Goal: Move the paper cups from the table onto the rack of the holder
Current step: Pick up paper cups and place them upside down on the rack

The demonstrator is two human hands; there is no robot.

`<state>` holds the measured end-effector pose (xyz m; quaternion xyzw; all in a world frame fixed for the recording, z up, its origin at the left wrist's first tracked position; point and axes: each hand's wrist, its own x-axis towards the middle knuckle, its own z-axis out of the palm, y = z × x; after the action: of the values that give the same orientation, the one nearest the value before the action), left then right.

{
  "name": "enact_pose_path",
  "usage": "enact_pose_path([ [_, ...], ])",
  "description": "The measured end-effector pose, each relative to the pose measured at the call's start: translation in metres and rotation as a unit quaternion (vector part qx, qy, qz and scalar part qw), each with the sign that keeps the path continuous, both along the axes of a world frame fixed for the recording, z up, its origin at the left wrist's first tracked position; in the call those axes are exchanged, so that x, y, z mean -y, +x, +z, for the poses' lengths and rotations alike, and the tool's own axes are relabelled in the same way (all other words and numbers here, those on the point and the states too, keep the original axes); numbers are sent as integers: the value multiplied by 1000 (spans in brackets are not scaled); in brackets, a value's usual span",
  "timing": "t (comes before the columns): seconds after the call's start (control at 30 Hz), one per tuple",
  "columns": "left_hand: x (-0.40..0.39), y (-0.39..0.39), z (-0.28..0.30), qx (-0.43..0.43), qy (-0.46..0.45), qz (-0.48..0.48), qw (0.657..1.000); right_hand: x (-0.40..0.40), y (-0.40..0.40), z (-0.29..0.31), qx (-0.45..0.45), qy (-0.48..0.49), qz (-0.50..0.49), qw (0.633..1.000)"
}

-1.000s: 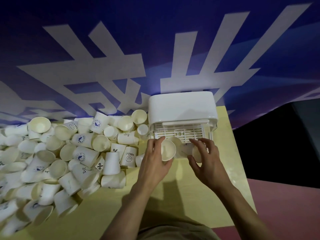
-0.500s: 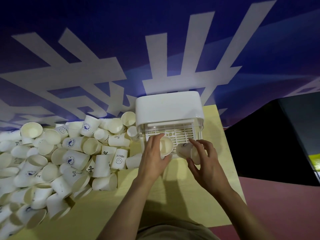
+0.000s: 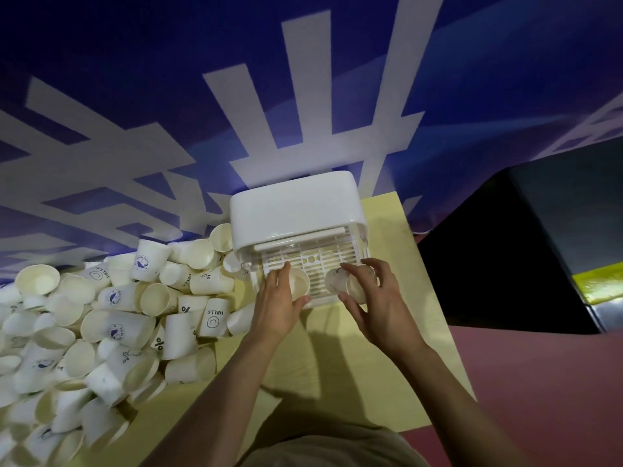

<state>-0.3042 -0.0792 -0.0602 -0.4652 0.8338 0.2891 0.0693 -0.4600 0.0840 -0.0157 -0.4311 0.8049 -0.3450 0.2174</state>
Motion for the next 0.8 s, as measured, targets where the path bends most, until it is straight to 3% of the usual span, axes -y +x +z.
enact_pose_path([
  [0.1,0,1,0,-9,8,3,1000,-3,-1,1,0,7,-10,1000],
  [0.37,-12,25,14,-76,-83,0,994,15,8,13,-49,40,20,998],
  [0.57,-22,62,30,-122,-101,41,987,47,25,29,-105,-8,144,984],
  [0.8,-31,106,31,-137,-110,74,982,83,44,26,-173,54,219,959],
])
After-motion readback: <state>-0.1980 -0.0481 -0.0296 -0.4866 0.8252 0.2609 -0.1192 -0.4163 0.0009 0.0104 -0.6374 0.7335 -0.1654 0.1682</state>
